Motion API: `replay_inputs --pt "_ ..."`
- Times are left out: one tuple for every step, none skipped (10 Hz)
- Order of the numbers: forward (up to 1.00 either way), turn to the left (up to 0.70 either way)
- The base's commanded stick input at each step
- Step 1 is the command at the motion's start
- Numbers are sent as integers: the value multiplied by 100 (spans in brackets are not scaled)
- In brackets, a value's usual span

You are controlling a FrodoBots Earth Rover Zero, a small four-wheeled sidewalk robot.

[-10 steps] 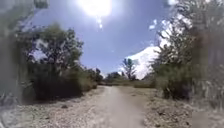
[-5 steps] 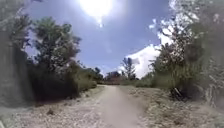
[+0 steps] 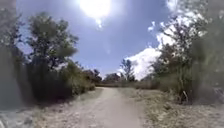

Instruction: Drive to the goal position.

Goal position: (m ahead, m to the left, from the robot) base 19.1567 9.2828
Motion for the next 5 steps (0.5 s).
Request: replay_inputs --pt "85 0" --pt "85 7" --pt "85 25" --pt "85 33" --pt "85 6"
